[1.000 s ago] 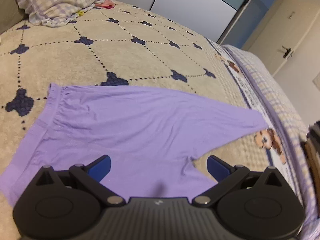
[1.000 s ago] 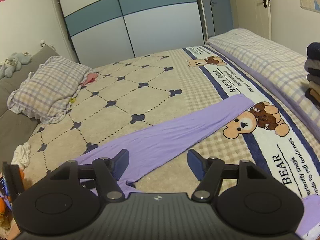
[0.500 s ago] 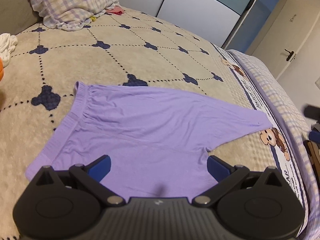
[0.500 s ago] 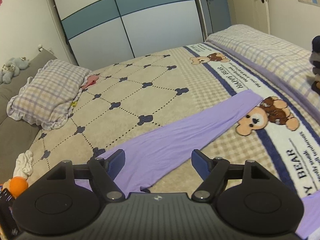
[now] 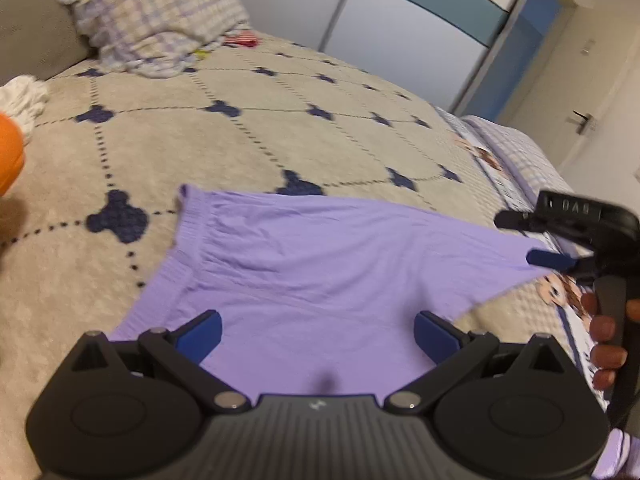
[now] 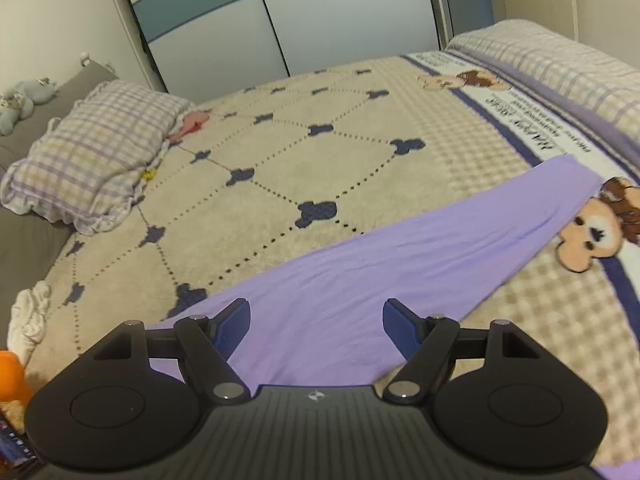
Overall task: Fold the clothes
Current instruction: 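Move the right gripper over the lavender pants and close on the fabric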
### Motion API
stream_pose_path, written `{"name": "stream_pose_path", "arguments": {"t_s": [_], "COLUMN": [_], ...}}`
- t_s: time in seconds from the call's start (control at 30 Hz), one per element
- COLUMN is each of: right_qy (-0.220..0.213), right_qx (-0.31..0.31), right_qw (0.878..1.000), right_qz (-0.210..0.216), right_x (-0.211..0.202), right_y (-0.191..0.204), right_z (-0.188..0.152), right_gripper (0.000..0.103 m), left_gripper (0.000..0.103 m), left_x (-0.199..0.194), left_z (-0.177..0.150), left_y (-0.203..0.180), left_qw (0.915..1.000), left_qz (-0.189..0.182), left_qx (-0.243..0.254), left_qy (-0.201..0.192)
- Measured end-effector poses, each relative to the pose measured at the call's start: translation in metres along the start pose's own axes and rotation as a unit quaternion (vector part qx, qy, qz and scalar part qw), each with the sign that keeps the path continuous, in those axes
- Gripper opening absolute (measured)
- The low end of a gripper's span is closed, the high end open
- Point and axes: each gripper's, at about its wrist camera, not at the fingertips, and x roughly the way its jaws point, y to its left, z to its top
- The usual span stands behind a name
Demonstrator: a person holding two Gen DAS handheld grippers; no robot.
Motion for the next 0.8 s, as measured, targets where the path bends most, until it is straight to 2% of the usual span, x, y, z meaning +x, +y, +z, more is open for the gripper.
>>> {"name": "stream_pose_path", "arguments": {"t_s": [0.17, 0.3, 0.4, 0.53, 0.73, 0.8], "right_qy": [0.014, 0.05, 0.037, 0.03, 0.03, 0.037], "right_qx": [0.009, 0.004, 0.003, -0.028, -0.122, -0.136], "right_qw": [1.0, 0.999, 0.999, 0.999, 0.99, 0.986], "right_qz": [0.014, 0.008, 0.03, 0.03, 0.071, 0.088], "right_x": [0.033, 0.052, 0.049, 0.047, 0.049, 0.052], "right_y": [-0.008, -0.011, -0.01, -0.008, 0.003, 0.006], "right_z": [-0.011, -0.014, -0.01, -0.01, -0.001, 0.002], "right_gripper": [0.076, 0.076, 0.076, 0.076, 0.076, 0.076], "left_gripper": [0.103, 0.103, 0.103, 0.103, 0.103, 0.103], "left_x": [0.012, 0.024, 0.029, 0.031, 0.035, 0.037], "left_z": [0.012, 0.021, 0.026, 0.028, 0.031, 0.032], "left_y": [0.0, -0.007, -0.008, -0.005, 0.004, 0.006], "left_qw": [0.9996, 0.9995, 0.9995, 0.9992, 0.9983, 0.9979], "left_qz": [-0.013, 0.01, 0.012, 0.008, 0.014, 0.016], "left_qx": [-0.024, -0.019, -0.024, -0.038, -0.057, -0.063], "left_qy": [-0.008, -0.022, -0.019, -0.011, -0.002, 0.001]}}
